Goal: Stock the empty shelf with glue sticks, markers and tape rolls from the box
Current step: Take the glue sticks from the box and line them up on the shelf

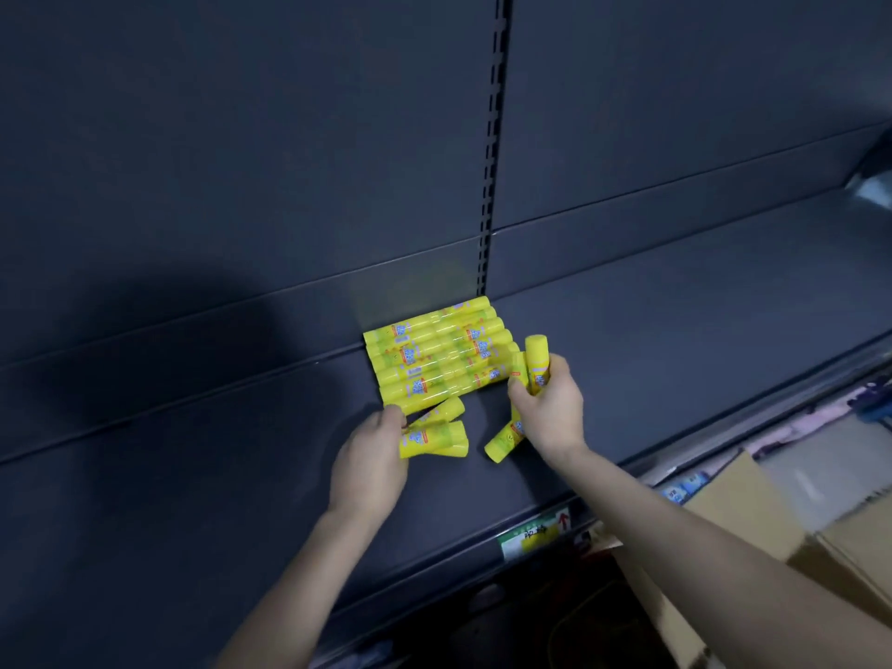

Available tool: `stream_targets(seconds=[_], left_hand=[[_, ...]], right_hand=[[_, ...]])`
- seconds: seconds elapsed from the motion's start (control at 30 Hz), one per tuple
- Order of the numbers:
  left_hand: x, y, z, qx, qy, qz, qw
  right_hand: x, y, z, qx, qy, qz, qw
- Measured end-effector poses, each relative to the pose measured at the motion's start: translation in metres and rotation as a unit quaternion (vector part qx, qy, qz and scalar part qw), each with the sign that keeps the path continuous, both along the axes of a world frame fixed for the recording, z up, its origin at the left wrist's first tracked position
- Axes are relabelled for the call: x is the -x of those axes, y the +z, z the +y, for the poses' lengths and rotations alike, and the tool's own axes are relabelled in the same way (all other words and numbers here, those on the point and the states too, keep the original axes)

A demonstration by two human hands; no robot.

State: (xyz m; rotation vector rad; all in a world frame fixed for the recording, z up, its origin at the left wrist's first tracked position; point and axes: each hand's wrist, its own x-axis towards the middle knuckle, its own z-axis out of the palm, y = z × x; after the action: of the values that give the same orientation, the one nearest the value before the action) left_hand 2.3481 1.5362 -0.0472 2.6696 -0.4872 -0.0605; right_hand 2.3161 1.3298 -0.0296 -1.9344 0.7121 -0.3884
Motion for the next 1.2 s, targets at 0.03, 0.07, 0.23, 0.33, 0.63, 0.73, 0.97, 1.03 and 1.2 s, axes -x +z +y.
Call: stream_targets(seconds=[0.03,0.07,0.23,0.33,0.63,0.73,0.97,1.03,1.2], left_hand=[[0.002,-0.001,-0.001,-0.007,-0.012,-0.004,1.0],[0.005,-0.002,-0.001,-0.019,-0.023,-0.006,1.0],[0.015,-0.005,-0.002,-0.056,-0.032,0.017,0.998],[0.016,-0.009,-0.001,-0.05,-0.028,0.03,0.998],[0.022,-0.019,-0.001,0.012,-0.015,0.019,1.0],[0.023,-0.02,-0.001,0.007,-0.013,0.025,1.0],[0.022,-0.023,-0.002,0.027,0.004,0.021,0.999],[0.021,-0.023,-0.003,0.035,0.013,0.041,0.998],[0.022,-0.021,-0.009,0.045,0.012,0.066,0.997]], right_hand=[[0.001,-0.001,0.0,0.009,0.006,-0.002,1.0],[0.001,-0.002,0.0,0.019,0.014,-0.002,1.0],[0.003,-0.008,-0.006,0.058,0.067,0.028,0.996],[0.002,-0.014,-0.007,0.115,0.111,0.043,0.986],[0.004,-0.016,-0.022,0.279,0.257,0.128,0.916],[0.005,-0.015,-0.03,0.333,0.286,0.175,0.881],[0.02,-0.016,-0.028,0.347,0.276,0.186,0.877],[0.023,-0.011,-0.028,0.336,0.293,0.176,0.878],[0.029,-0.002,-0.03,0.282,0.398,0.254,0.835]])
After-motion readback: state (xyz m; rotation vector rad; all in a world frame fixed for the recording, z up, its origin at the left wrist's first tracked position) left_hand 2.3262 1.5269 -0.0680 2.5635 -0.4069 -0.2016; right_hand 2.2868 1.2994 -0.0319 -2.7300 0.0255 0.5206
